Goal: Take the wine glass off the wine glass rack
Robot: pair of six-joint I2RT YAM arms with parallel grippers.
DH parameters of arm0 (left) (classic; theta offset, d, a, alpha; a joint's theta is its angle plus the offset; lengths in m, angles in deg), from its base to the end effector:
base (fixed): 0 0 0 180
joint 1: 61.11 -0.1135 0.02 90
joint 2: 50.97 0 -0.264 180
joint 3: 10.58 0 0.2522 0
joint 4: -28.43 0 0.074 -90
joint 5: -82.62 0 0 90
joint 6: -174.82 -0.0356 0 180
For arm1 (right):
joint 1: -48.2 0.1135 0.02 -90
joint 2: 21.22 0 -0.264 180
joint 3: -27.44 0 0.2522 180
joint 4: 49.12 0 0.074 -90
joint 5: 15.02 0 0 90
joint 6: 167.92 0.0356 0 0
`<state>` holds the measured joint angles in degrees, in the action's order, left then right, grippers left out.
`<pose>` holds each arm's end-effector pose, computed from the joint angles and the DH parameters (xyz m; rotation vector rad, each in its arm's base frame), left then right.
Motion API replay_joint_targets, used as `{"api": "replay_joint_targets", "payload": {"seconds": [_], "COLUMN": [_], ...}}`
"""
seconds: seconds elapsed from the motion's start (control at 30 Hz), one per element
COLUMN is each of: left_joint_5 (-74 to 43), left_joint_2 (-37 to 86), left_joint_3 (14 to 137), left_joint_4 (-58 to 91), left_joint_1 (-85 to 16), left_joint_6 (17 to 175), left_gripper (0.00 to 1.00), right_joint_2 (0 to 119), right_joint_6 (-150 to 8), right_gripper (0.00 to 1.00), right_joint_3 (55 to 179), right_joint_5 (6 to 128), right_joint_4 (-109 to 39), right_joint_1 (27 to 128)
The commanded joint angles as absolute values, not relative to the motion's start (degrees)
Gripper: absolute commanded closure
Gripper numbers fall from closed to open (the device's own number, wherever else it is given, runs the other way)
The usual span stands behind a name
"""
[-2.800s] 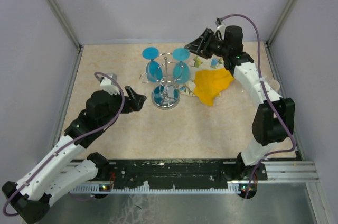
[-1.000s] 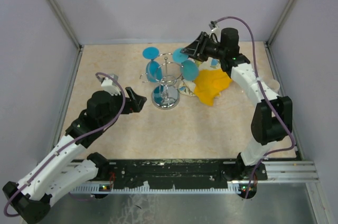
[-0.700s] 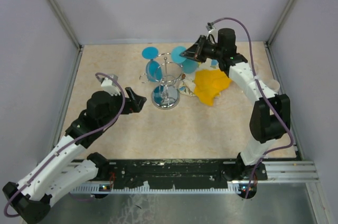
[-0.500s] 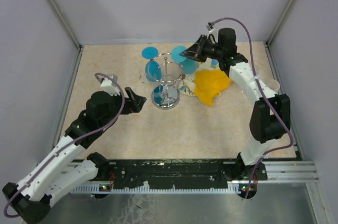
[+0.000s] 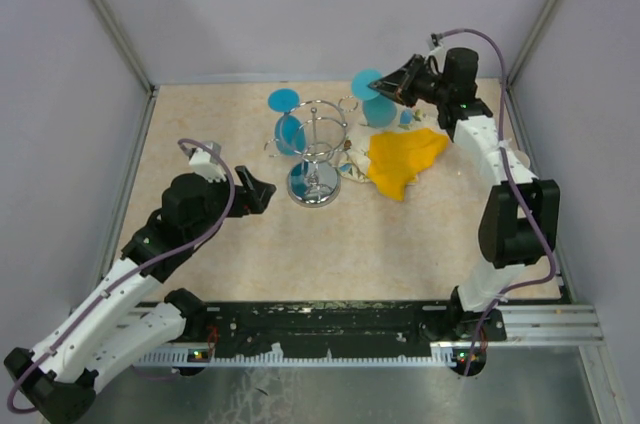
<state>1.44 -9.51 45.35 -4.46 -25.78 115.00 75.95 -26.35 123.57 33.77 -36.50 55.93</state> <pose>0.1418 -0.0938 0.3168 -0.0206 1.9385 -0.6295 0.3962 0.0775 0.3471 0.1875 1.9637 1.3538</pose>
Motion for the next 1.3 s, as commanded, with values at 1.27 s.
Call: {"api": "replay_joint_targets", "payload": {"seconds": [1.27], "left_joint_5": [-25.37], "left_joint_2": [-10.74], "left_joint_3": [65.27], "left_joint_4": [-11.63], "left_joint_1": [-26.38], "left_joint_6": [141.95], "left_gripper": [0.0], "right_joint_2": [36.38], "right_joint_6": [-83.91], "right_gripper": [1.0], "right_joint_3": [110.84], "right_joint_5": [57.77], "right_joint_4": [-13.59], "right_joint_1": [113.44]}}
